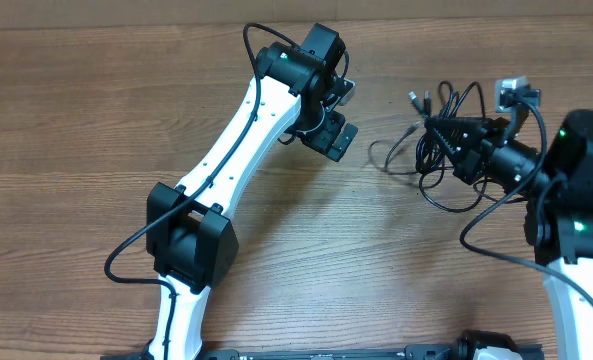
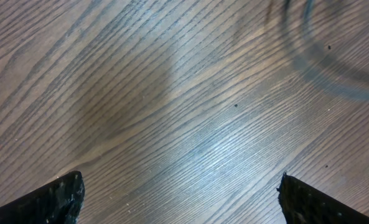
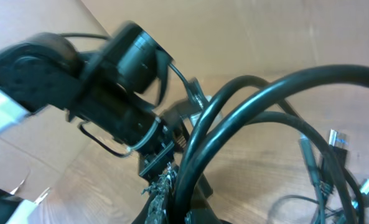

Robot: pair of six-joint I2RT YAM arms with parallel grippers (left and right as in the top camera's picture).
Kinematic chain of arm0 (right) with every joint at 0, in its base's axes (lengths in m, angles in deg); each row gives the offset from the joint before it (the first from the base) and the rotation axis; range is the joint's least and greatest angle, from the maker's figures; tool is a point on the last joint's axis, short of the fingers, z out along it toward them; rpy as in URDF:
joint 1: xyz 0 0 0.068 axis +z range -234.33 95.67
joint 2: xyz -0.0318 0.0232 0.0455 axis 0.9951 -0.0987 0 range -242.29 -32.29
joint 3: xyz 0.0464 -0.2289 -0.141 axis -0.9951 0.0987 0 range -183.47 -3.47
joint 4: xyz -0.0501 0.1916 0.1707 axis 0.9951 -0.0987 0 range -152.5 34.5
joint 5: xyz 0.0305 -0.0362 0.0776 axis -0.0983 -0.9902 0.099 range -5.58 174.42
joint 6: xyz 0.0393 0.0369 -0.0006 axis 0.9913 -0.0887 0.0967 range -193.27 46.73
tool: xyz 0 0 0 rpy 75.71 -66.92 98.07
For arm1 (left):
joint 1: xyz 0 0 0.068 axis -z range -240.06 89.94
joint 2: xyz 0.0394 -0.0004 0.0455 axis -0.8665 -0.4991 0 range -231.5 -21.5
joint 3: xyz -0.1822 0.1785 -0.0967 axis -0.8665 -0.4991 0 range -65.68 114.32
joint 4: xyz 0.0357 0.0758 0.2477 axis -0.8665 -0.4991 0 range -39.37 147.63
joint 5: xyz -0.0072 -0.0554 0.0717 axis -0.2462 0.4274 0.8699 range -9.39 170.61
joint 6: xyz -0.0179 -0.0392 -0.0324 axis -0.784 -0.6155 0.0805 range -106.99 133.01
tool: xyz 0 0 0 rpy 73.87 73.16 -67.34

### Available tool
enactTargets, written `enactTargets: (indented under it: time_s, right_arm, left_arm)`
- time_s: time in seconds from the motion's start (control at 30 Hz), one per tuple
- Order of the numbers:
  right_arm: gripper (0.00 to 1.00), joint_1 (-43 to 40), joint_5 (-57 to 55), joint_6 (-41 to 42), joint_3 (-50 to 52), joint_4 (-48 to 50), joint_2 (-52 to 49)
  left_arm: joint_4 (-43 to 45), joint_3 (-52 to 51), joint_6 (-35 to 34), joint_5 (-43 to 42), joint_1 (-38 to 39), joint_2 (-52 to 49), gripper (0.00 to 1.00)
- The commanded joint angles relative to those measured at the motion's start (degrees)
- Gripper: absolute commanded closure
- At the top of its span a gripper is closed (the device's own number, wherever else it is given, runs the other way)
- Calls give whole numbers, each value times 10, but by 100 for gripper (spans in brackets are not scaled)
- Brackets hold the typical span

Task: Untangle cables
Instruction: 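Lift the cable bundle up and rightward with the right gripper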

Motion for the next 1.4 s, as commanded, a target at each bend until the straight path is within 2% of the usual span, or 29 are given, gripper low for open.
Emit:
enactTargets:
  time_s: [0.0,0.2,0.3,0.43,0.53,0.67,0.8,0.93,1.17,1.23,1.37]
  right_arm:
    - [96,-2,10,-4,-5,27,23]
    - [96,-2,8,3,-5,31,22]
    - [96,-2,-2,3,-5,31,22]
    - [96,-2,-33,23,-5,31,22]
    - [96,-2,-66,72,-5,31,22]
    - [96,-2,-118,188,-5,35,22]
    - [96,-2,-126,271,-5,63,22]
    - [96,-2,-137,281,-5,101,22]
    - [96,-2,-178,281,-4,103,15]
    - [96,-2,-178,282,-4,103,9]
    - [96,-2,-177,288,-4,105,-5]
  left_arm:
    - [1,12,5,4,-6,-5,0]
    - [38,12,0,1,-6,-5,0]
    - [36,12,-25,-10,-6,-5,1]
    - [30,12,-53,-82,-6,-5,0]
    - [35,12,-6,-211,-6,-5,0]
    - [40,12,90,-379,-6,-4,0]
    - [52,12,125,-461,-6,-5,0]
    - [59,13,151,-558,-7,-4,0]
    - [59,13,251,-730,-7,-4,0]
    - [59,13,274,-748,-7,-4,0]
    - [79,13,274,-749,-7,-4,0]
